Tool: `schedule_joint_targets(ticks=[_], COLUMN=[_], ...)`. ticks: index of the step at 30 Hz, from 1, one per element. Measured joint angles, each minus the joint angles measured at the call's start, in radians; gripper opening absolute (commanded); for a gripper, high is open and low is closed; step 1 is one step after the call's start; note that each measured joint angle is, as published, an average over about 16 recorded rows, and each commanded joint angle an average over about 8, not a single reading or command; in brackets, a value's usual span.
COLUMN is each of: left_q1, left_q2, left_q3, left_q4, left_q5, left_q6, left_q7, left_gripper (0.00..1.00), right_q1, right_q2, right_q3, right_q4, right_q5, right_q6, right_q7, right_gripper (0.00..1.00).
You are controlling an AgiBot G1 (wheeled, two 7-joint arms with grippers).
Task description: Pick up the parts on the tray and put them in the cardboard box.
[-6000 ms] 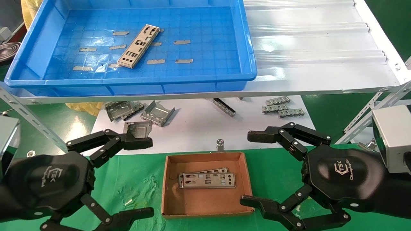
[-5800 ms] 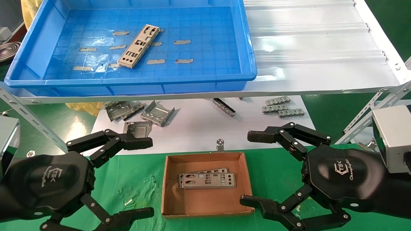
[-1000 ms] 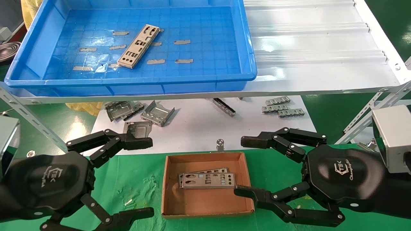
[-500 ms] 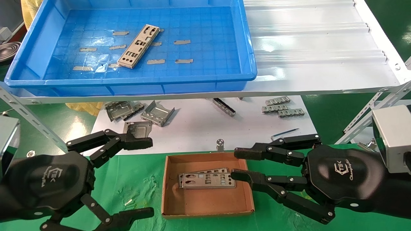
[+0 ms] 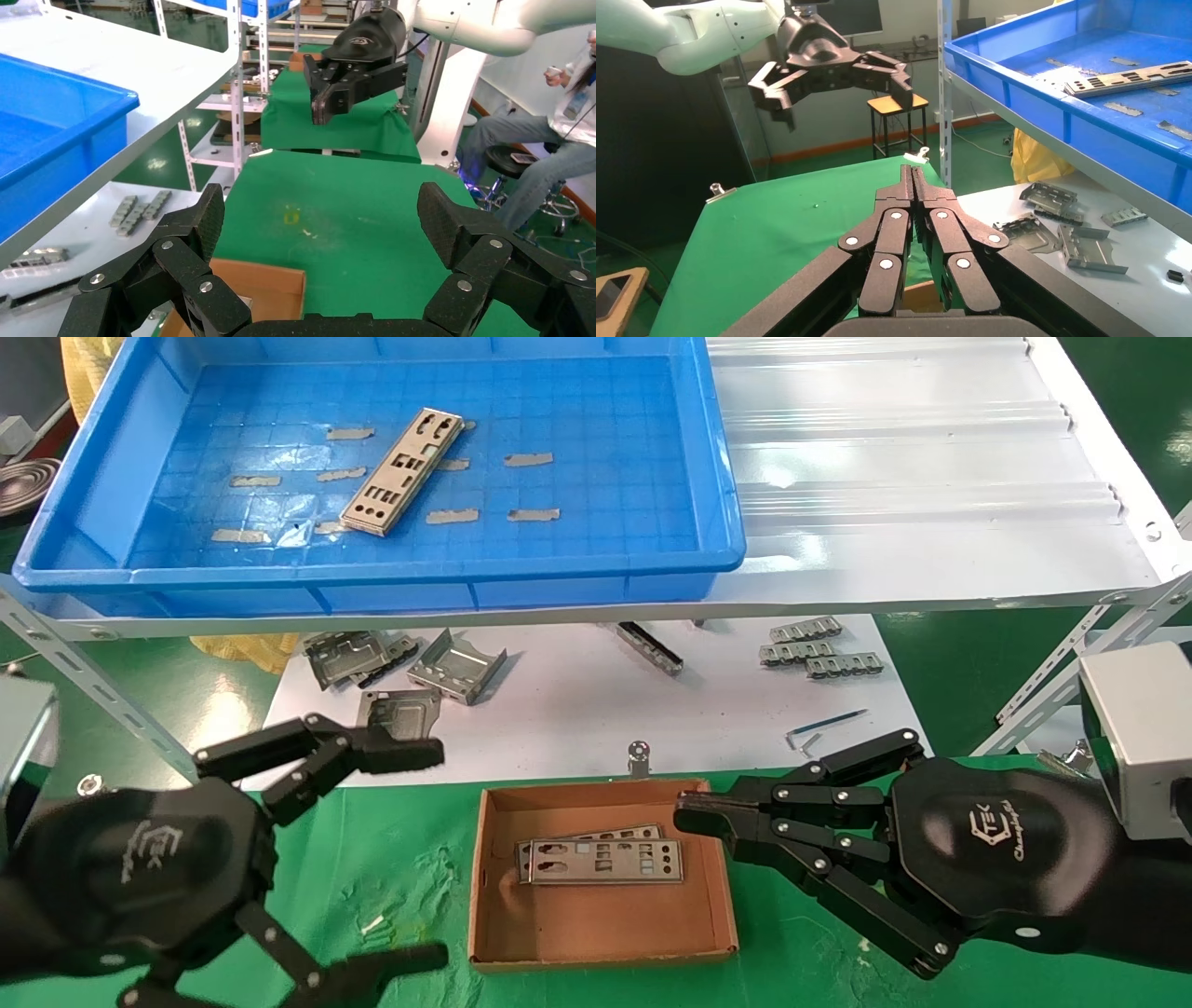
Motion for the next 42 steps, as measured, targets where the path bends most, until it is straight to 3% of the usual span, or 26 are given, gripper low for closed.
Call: schedule_joint_targets(ticks=[9, 21, 22, 28, 30, 42], left_q1=[-0.305, -0.691, -0.711, -0.804, -0.826, -0.875], left_q2=[0.147, 0.388, 0.404, 0.477, 0.495, 0.554], left_q3=[0.071, 0.192, 0.201, 0.247, 0.259, 0.290], left_q4=[0.190, 0.696, 0.735, 0.935, 0.985, 1.157], left_q5=[0.181, 0.443, 0.460, 0.545, 0.567, 0.623], left_q6=[-0.068, -0.192, -0.205, -0.274, -0.297, -0.414], left_q7=[-0.001, 0.048, 0.049, 0.052, 0.055, 0.123], left_gripper=[1.00, 1.00, 1.00, 1.00, 1.00, 1.00], right_q1=[0.000, 0.000, 0.000, 0.000, 0.000, 0.000], right_q2=[0.000, 0.000, 0.000, 0.000, 0.000, 0.000], right_q3=[0.000, 0.000, 0.000, 0.000, 0.000, 0.000], right_q4=[0.000, 0.000, 0.000, 0.000, 0.000, 0.000], right_q5=[0.000, 0.000, 0.000, 0.000, 0.000, 0.000], right_q6=[0.000, 0.000, 0.000, 0.000, 0.000, 0.000], right_q7=[0.000, 0.000, 0.000, 0.000, 0.000, 0.000], right_gripper=[0.00, 0.01, 0.06, 0.81, 1.00, 1.00])
